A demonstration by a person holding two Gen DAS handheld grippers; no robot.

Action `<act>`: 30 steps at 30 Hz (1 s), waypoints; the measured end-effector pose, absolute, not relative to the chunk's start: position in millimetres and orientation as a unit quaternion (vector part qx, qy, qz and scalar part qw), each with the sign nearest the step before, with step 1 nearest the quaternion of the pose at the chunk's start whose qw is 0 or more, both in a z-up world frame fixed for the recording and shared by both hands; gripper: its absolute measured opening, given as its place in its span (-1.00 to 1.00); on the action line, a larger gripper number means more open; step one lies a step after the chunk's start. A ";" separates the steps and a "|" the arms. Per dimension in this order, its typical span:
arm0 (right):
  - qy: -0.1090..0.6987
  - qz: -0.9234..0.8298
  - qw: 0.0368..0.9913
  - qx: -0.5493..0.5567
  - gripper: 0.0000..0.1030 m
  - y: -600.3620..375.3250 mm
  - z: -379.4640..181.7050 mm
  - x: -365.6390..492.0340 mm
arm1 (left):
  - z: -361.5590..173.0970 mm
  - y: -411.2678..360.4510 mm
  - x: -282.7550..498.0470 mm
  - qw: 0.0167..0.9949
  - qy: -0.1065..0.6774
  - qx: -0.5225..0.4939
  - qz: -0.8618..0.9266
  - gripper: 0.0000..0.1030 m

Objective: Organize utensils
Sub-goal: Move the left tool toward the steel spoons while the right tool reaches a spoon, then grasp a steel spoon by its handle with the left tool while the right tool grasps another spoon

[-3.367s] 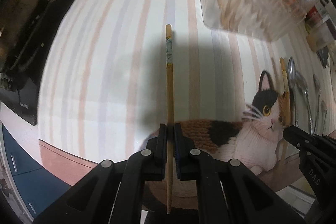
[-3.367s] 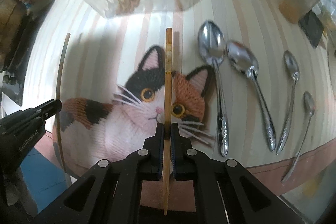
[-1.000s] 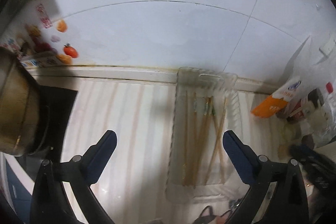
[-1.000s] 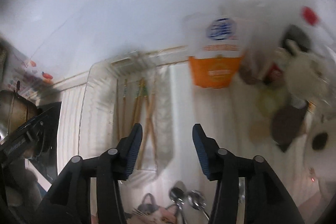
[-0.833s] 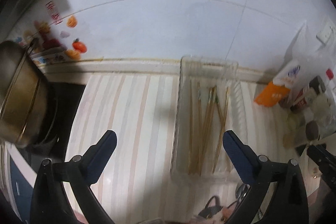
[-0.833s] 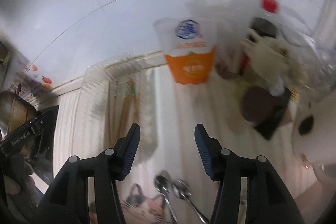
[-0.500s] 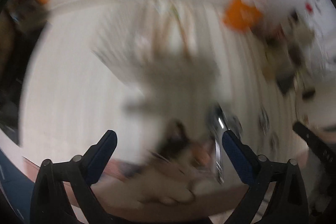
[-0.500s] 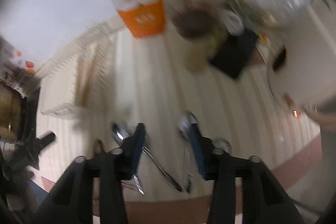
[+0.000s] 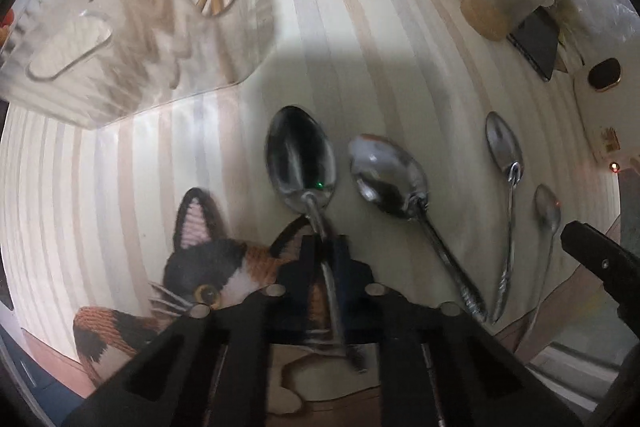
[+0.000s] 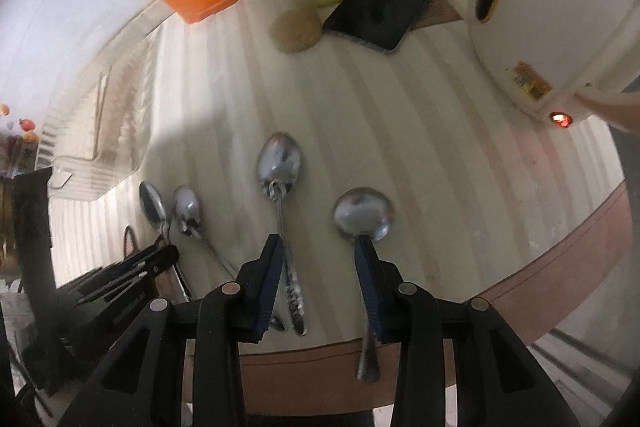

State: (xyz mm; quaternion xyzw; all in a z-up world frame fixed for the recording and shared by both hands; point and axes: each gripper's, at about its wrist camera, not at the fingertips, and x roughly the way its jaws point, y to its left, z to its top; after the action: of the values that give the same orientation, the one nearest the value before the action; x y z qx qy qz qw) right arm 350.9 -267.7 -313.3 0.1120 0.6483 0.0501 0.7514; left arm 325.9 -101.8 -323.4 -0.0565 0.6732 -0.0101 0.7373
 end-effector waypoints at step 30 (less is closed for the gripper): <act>0.714 0.114 0.691 0.010 -0.87 -134.3 -359.4 309.2 | -329.5 38.2 264.6 0.722 0.682 -0.116 0.026 -0.81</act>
State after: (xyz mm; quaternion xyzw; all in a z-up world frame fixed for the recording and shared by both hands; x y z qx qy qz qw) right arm 309.2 -134.3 -359.4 0.0102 0.7141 0.1142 0.6906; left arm 264.6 38.2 -329.5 -0.1159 0.6817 0.0262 0.7219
